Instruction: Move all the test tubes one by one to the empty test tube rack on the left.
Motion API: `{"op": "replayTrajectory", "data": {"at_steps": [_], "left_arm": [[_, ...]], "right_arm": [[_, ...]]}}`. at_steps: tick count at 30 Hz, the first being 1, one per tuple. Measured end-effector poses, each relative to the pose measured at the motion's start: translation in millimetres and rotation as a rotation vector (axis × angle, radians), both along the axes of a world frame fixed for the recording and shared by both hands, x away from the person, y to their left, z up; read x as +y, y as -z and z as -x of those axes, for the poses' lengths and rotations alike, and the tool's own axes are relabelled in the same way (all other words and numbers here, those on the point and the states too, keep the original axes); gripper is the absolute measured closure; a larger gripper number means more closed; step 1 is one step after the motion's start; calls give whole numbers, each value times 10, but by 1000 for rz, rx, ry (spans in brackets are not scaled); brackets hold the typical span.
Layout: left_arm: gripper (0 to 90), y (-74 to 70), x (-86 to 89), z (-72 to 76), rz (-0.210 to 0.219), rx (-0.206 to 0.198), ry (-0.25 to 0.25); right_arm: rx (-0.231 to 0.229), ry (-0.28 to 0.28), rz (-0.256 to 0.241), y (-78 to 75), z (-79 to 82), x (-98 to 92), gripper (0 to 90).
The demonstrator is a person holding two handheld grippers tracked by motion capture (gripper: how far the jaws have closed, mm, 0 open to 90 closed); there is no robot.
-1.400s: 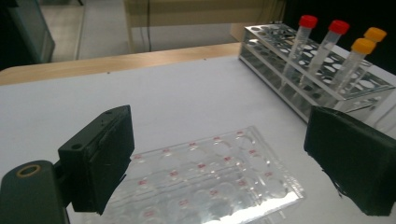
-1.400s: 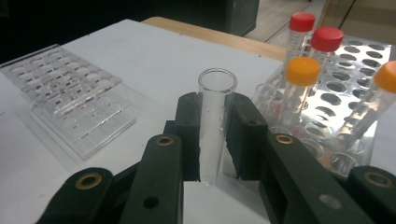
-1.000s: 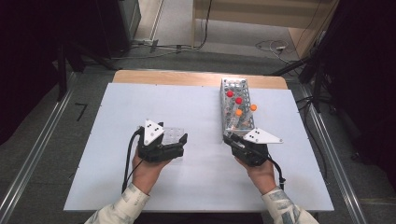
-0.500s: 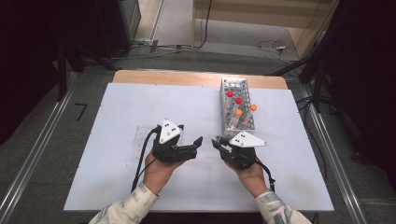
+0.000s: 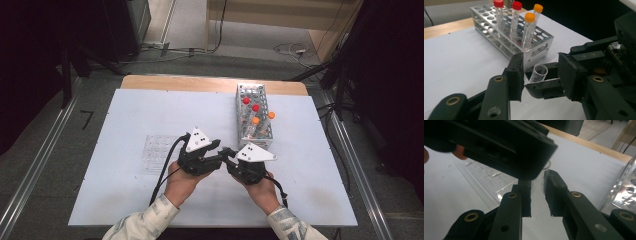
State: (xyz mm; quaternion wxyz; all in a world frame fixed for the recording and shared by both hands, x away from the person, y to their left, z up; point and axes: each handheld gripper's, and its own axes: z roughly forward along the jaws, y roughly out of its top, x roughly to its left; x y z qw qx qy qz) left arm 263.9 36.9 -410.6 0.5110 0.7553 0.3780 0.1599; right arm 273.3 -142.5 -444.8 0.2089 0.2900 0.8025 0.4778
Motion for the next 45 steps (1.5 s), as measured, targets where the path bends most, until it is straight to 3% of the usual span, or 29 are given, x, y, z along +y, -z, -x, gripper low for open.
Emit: {"op": "replayTrajectory", "data": {"at_steps": [11, 21, 25, 30, 35, 45], "left_arm": [[735, 50, -19, -34, -34, 20, 2], [770, 62, -6, -50, -45, 24, -4], [771, 54, 12, -57, -41, 22, -6], [771, 2, 70, -63, -17, 15, -12], [771, -30, 121, -75, -3, 12, -17], [771, -145, 318, -112, 39, 6, -46]], "right_arm": [[-19, -5, 5, 22, 23, 21, 728], [-16, -4, 8, 41, 28, 34, 723], [2, -33, 2, 49, 10, 25, 560], [53, -19, 11, 65, -24, 12, 365], [74, -12, 13, 69, -29, -6, 301], [83, -12, 15, 77, -21, -31, 279]]}}
